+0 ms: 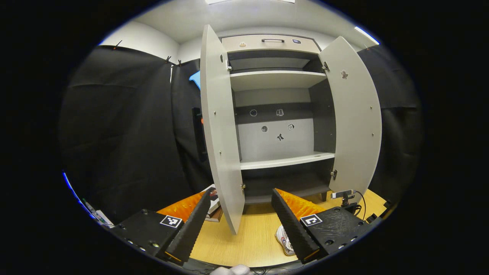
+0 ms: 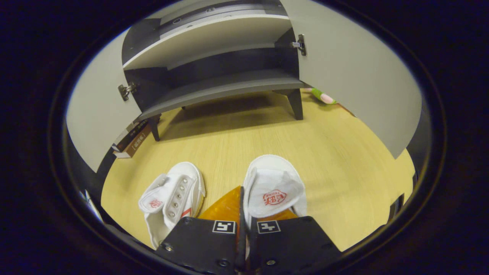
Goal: Grab one shoe with the right hand and put it into the shoe cabinet, grab the other shoe with the left hand and put it into the shoe cabinet; then close the right door with the right hand and the left door with the left hand.
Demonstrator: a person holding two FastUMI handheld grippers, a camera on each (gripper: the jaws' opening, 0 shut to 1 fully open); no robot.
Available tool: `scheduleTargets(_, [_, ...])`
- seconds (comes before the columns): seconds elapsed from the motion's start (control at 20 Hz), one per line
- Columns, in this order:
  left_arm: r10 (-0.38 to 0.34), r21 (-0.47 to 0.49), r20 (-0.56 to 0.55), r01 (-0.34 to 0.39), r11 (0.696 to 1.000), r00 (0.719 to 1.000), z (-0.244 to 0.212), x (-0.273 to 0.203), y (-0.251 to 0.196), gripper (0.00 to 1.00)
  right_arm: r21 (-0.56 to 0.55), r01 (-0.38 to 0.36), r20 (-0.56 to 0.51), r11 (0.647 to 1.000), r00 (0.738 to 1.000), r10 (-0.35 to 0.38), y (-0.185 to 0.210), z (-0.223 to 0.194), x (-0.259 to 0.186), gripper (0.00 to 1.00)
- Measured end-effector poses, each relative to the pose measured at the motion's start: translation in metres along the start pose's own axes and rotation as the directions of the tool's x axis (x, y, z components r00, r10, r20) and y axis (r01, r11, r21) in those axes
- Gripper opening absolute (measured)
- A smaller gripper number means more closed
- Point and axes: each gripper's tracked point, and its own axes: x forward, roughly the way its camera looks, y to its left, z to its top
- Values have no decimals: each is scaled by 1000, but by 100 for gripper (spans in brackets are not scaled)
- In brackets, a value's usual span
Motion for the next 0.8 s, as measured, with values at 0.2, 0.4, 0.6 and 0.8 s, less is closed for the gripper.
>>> scheduleTargets(0.2, [-20, -7, 4, 20, 1000, 1000, -3, -3, 2, 96, -38, -14, 81, 999, 997, 17, 21, 41, -42, 7])
scheduleTargets(0.4, [-48, -10, 17, 48, 999, 999, -9, -9, 4, 96, -64, -37, 183, 997, 982, 49, 52, 98, -92, 8])
scheduleTargets(0.6, [-59, -30, 22, 60, 998, 998, -16, -18, 10, 97, -91, -47, 288, 995, 955, 71, 76, 169, -139, 8])
scheduleTargets(0.8, [-36, -45, 8, 36, 998, 999, -24, -21, 17, 96, -149, -39, 405, 988, 909, 97, 102, 260, -171, 7])
